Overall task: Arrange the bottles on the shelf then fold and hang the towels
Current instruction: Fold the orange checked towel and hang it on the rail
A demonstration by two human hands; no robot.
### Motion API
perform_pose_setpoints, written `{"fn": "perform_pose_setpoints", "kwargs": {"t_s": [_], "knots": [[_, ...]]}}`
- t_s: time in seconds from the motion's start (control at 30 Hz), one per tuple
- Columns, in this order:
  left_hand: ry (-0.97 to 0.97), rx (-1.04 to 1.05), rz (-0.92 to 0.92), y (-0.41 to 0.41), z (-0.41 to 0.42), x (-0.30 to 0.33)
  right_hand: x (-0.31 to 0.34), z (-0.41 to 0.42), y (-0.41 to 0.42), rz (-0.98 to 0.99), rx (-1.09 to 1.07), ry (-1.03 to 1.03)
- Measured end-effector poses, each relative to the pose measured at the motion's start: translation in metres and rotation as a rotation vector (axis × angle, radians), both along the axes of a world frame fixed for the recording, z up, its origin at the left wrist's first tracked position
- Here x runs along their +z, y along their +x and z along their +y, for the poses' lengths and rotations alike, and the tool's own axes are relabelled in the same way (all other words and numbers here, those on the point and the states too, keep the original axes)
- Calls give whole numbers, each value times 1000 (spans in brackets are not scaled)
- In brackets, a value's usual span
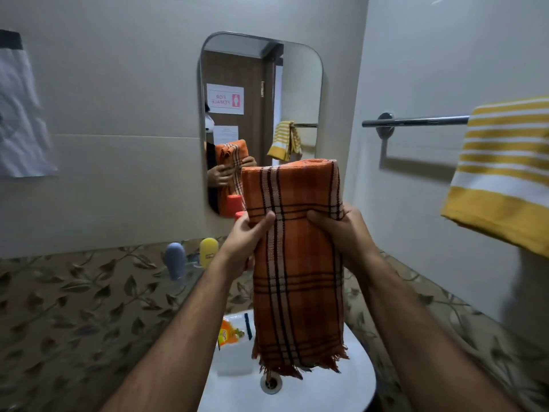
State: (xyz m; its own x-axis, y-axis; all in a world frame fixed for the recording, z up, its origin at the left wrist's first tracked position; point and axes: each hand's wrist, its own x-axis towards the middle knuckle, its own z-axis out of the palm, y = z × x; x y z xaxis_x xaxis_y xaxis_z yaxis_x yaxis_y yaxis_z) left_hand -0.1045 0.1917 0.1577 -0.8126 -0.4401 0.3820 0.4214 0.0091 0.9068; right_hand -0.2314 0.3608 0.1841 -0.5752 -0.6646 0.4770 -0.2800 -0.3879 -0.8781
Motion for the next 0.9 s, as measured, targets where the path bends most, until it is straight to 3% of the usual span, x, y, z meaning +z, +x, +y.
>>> {"fn": "perform_pose_setpoints", "kwargs": {"t_s": [0.1, 0.27, 0.43, 0.63, 0.9], "knots": [[17, -91, -58, -23, 7, -13, 8, 11, -16, 1, -84, -1], [141, -72, 109, -70, 25, 7, 37, 22, -38, -18, -236, -105], [176, -125, 248, -113, 27, 24, 18, 33, -52, 5, -378, -37], [70, -123, 315, -156, 2, 36, 29, 10, -62, 232, -679, -105], [8, -287, 384, -207, -14, 120, 97, -9, -76, 519, -956, -194]]}}
